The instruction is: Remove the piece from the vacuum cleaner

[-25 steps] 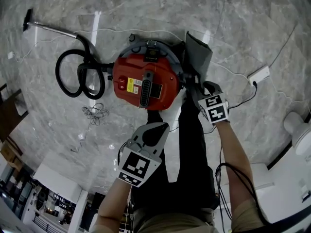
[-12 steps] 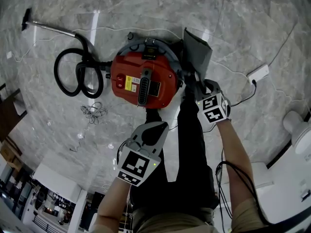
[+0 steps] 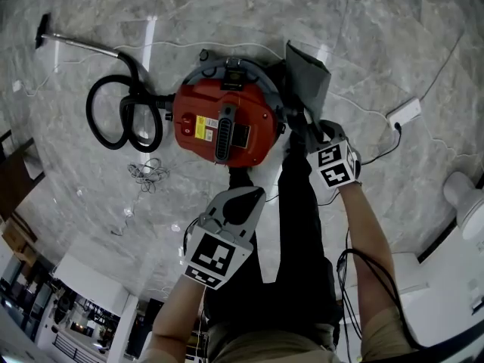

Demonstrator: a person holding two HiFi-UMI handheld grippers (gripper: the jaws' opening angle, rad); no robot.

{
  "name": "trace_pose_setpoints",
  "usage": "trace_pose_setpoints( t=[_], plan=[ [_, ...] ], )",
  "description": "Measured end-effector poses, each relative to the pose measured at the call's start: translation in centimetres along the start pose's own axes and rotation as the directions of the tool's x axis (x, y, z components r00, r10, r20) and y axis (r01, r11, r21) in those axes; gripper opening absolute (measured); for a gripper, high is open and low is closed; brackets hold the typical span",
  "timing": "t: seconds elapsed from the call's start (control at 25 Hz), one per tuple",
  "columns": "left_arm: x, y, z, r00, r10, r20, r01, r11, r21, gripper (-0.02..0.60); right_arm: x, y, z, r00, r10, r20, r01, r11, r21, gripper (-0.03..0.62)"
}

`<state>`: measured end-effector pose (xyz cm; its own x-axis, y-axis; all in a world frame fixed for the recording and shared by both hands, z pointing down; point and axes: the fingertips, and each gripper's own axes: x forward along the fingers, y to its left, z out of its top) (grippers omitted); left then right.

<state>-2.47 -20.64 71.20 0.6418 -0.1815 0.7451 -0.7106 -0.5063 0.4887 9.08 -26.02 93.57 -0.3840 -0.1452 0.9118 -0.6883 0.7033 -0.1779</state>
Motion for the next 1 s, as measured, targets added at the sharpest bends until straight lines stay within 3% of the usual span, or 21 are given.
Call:
trace_pose_setpoints(
  t=[1.0],
  plan=[
    [0.8, -1.0, -0.8, 1.0, 0.007, -0.001, -0.007, 1.0, -0.001, 0.003, 0.5, -1.1, -0.3, 1.0, -0.017, 0.001, 0.017, 1.0, 0.0, 0.034]
  ],
)
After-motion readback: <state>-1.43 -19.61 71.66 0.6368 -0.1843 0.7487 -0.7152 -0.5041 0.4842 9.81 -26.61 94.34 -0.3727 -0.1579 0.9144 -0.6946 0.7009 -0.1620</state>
